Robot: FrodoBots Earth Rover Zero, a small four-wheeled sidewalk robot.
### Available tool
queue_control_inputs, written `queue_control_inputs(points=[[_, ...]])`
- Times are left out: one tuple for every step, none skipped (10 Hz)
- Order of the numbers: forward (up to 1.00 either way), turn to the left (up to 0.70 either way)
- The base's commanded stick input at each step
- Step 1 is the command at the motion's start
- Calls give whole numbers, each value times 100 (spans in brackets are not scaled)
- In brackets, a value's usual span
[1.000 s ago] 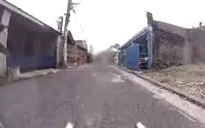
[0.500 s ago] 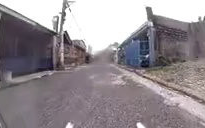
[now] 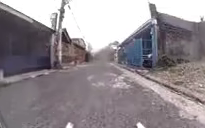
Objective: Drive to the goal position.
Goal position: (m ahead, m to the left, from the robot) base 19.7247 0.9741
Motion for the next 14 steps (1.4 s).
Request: queue_control_inputs(points=[[76, 0], [75, 0], [75, 0], [75, 0], [75, 0], [75, 0], [75, 0], [76, 0], [49, 0], [7, 0], [7, 0], [6, 0], [7, 0], [14, 0]])
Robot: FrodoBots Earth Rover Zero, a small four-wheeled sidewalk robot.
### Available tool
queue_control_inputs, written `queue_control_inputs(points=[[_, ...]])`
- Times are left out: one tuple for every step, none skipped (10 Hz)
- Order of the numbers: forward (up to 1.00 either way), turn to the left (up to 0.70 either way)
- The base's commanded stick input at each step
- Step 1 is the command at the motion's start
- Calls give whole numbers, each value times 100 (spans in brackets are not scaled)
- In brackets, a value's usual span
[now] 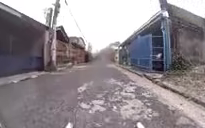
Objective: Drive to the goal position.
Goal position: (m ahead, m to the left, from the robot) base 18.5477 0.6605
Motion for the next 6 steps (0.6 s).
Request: queue_control_inputs(points=[[50, 0], [100, 0], [100, 0], [100, 0], [100, 0], [100, 0]])
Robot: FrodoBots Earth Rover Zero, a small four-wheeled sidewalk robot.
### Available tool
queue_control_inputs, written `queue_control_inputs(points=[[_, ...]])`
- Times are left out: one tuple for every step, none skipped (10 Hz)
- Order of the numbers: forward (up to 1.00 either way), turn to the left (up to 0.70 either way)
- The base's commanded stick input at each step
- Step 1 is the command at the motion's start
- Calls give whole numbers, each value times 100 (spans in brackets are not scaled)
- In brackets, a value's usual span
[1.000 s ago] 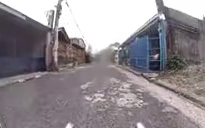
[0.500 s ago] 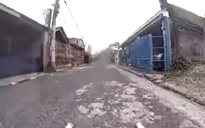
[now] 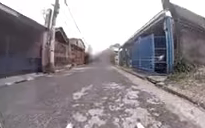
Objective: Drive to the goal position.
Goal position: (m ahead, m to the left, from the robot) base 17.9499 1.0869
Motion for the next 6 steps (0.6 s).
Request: queue_control_inputs(points=[[100, 0], [100, 0], [100, 0], [100, 0], [100, 0], [100, 0]])
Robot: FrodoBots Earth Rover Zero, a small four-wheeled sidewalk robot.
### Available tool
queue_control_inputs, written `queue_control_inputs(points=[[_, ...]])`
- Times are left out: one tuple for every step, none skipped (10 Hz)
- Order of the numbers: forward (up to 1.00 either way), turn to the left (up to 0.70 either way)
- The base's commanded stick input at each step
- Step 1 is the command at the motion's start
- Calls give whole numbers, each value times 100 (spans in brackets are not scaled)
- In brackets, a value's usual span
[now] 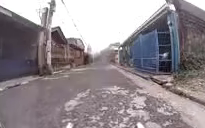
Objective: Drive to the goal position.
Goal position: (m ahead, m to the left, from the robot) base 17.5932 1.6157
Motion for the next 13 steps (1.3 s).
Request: queue_control_inputs(points=[[100, 0], [100, 0], [100, 0], [100, 0], [100, 0], [100, 0], [100, 0], [100, 0], [100, 0], [100, 0], [100, 0], [100, 0], [100, 0]])
